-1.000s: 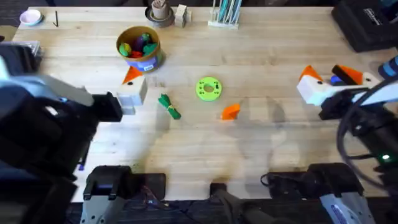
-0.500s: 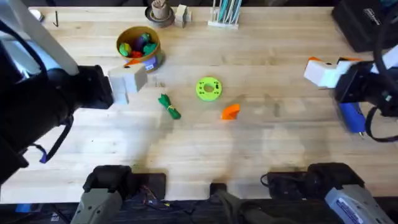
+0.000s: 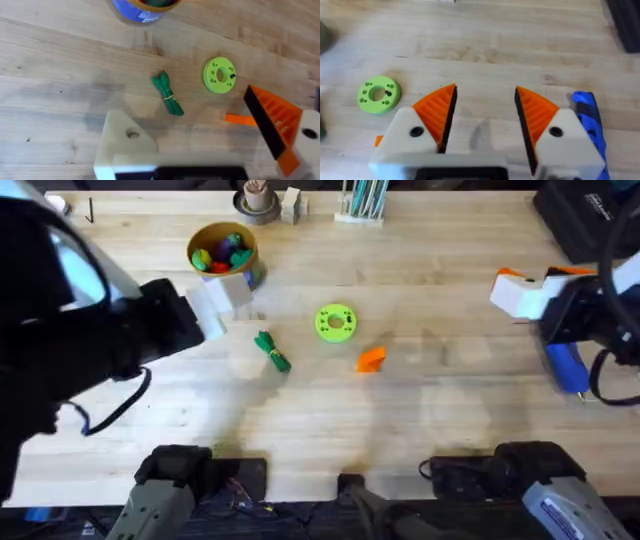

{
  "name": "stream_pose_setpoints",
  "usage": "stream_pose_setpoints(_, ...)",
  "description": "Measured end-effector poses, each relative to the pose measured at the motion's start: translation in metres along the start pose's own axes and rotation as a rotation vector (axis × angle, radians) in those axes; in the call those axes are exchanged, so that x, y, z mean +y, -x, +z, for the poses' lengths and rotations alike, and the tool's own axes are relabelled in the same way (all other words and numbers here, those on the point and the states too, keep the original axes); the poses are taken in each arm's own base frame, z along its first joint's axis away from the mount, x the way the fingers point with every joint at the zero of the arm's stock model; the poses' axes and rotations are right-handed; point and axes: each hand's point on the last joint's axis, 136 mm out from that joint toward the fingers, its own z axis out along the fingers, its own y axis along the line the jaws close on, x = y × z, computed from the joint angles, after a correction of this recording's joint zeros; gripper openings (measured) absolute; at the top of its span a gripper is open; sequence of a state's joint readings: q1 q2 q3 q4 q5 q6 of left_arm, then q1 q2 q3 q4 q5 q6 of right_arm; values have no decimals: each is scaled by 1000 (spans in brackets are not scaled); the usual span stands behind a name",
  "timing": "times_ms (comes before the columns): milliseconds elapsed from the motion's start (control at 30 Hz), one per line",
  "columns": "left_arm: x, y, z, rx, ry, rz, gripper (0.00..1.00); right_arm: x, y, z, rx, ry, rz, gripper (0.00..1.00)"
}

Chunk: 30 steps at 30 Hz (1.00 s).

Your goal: Pick up the gripper from the table and insert it into the empty holder that is missing its gripper. Then pick up a screw, insert it into the mounting hole, and use the screwdriver to tighten it. Finally, clean up the table by picking up the vegetable and placing it into the bucket.

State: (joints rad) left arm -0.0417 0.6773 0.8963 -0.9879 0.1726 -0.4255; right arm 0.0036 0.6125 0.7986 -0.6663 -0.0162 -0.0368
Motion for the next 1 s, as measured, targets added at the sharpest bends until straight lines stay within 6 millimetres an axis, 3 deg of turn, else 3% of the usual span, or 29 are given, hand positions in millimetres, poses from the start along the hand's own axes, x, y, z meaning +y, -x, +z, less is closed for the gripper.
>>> stream_pose_setpoints(233,-11,-19,35,60,-34,-59,995,0,8,0,-34,-2,-22,735)
stream_pose_setpoints(533,-5,-68,80,124,-39,-104,995,0,9,0,-35,-2,-25,735)
stream_pose_setpoints(1000,1,-79,137,149,-11,-140,995,0,9,0,-35,-2,-25,736)
